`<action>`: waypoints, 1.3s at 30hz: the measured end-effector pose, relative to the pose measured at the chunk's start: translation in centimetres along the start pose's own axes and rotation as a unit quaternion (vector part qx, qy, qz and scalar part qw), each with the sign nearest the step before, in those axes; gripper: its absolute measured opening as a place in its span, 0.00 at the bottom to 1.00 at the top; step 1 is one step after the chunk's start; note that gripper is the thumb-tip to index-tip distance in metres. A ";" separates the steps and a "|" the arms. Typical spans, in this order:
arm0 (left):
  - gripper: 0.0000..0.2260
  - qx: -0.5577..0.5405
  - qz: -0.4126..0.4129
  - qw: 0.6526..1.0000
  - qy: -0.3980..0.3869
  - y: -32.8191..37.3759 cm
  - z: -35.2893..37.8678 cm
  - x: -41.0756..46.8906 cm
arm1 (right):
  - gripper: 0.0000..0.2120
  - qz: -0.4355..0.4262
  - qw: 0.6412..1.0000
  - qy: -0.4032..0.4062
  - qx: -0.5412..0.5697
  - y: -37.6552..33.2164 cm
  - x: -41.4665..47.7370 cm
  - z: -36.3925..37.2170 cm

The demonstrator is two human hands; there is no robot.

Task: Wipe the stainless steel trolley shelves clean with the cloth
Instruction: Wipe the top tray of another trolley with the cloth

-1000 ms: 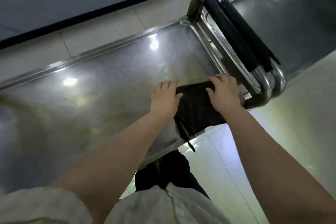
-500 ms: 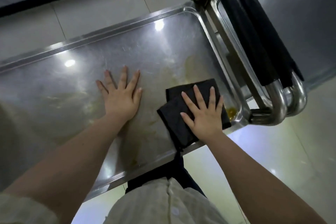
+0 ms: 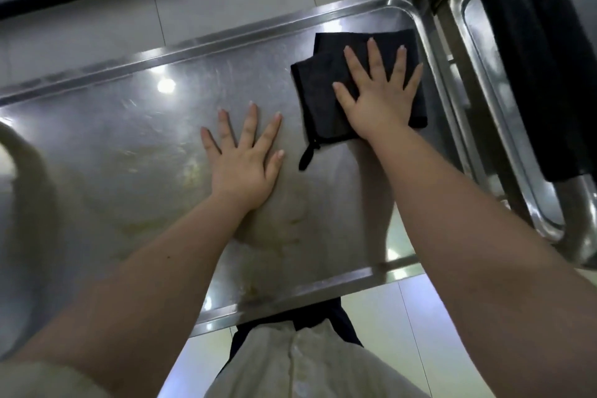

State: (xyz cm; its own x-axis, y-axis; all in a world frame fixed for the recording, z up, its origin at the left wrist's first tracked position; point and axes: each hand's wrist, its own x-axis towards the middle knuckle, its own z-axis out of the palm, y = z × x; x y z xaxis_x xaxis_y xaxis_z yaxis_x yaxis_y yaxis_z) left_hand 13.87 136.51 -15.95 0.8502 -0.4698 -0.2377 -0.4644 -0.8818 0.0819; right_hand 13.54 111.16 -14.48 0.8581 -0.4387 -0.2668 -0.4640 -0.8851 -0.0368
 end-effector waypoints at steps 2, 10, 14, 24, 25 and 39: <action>0.26 -0.006 0.000 1.000 0.003 0.0 -0.1 -0.1 | 0.31 0.002 1.000 -0.002 0.007 1.1 -3.6 0.7; 0.27 -0.015 0.006 1.000 0.013 0.0 -0.2 -0.4 | 0.31 0.003 1.000 -0.024 -0.008 10.2 -19.0 4.4; 0.27 -0.016 0.003 1.000 0.006 0.2 -0.4 -0.4 | 0.32 0.061 0.998 -0.019 0.003 9.1 -19.3 4.7; 0.25 -0.015 0.012 1.000 -0.005 0.0 -0.6 -0.4 | 0.32 -0.070 0.997 -0.006 0.024 -1.1 -23.4 6.0; 0.25 -0.013 0.011 1.000 -0.008 0.0 -0.6 -0.4 | 0.32 -0.062 0.998 -0.006 0.024 0.3 -23.3 6.0; 0.26 -0.006 0.014 0.999 -0.036 0.3 -1.5 -0.5 | 0.36 0.018 0.995 -0.095 0.002 2.5 -21.7 4.8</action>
State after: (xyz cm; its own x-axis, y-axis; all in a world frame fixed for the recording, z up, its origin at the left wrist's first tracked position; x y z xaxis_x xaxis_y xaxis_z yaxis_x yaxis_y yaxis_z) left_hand 13.65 136.45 -14.38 0.8167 -0.4904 -0.3042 -0.4842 -0.8691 0.1010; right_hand -7.28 119.24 -13.45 0.7840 -0.4319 -0.4459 -0.4947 -0.8686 -0.0286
